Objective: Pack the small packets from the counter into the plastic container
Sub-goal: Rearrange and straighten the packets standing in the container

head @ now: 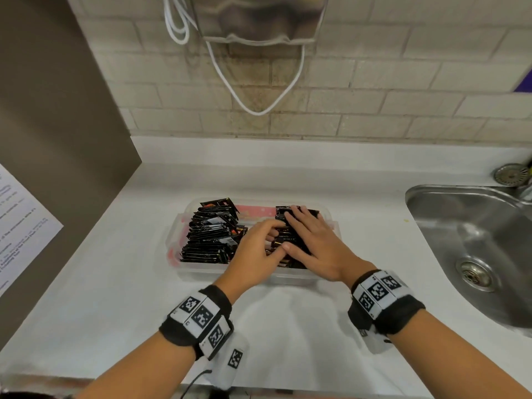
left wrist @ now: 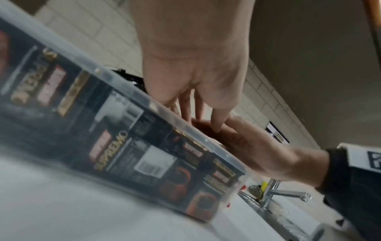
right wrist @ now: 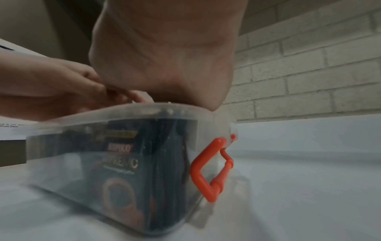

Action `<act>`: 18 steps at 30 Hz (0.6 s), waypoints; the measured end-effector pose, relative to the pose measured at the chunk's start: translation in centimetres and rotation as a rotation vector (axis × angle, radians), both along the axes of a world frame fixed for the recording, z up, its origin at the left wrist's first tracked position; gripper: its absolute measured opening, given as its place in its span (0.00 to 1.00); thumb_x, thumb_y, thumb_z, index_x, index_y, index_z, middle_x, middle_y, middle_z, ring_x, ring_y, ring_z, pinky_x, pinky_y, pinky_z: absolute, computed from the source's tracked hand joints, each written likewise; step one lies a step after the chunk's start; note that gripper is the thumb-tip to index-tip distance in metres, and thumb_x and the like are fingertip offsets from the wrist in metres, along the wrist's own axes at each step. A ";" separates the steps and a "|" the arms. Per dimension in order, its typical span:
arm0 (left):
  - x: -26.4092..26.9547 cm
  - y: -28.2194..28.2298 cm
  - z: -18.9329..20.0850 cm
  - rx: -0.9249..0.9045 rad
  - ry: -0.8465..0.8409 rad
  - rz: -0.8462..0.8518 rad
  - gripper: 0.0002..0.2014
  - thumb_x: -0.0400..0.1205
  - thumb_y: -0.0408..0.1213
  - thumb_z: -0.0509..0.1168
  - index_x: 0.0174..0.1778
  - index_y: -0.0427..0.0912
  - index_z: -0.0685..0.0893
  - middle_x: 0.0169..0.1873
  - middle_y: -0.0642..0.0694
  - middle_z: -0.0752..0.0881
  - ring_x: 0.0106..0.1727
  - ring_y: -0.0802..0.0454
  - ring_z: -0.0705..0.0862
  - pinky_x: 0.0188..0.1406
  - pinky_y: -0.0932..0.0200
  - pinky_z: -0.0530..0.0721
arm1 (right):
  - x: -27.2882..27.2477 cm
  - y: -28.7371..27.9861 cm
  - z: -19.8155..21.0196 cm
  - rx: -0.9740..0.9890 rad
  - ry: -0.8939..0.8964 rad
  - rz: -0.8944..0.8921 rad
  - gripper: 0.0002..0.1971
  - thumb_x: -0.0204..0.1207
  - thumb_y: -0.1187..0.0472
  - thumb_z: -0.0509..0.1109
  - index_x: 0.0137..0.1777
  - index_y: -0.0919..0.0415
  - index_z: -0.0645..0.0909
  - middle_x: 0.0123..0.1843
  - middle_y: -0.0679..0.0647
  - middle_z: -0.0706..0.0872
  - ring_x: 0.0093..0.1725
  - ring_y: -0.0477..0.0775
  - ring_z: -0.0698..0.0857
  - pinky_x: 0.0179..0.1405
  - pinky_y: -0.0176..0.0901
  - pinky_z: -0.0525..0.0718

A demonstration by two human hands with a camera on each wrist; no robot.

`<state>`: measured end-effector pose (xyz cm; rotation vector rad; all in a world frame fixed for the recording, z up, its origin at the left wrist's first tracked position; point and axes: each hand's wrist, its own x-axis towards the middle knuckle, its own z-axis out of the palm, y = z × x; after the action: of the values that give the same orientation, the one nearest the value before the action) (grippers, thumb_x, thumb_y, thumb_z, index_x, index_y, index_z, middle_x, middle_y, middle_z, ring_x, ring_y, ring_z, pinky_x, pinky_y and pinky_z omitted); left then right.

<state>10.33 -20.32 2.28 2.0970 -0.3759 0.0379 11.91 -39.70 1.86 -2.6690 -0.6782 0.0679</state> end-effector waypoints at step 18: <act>3.0 -3.2 3.8 -0.479 0.954 0.101 0.21 0.88 0.63 0.51 0.64 0.54 0.78 0.40 0.49 0.94 0.43 0.51 0.93 0.39 0.53 0.91 | 2.2 1.2 -1.1 -0.292 -0.006 -0.020 0.59 0.63 0.14 0.42 0.86 0.50 0.32 0.87 0.56 0.31 0.85 0.54 0.28 0.85 0.61 0.34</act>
<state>13.37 -23.49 6.05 1.4453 0.2968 -0.7165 14.10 -38.51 0.79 -2.9543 -0.6900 0.1651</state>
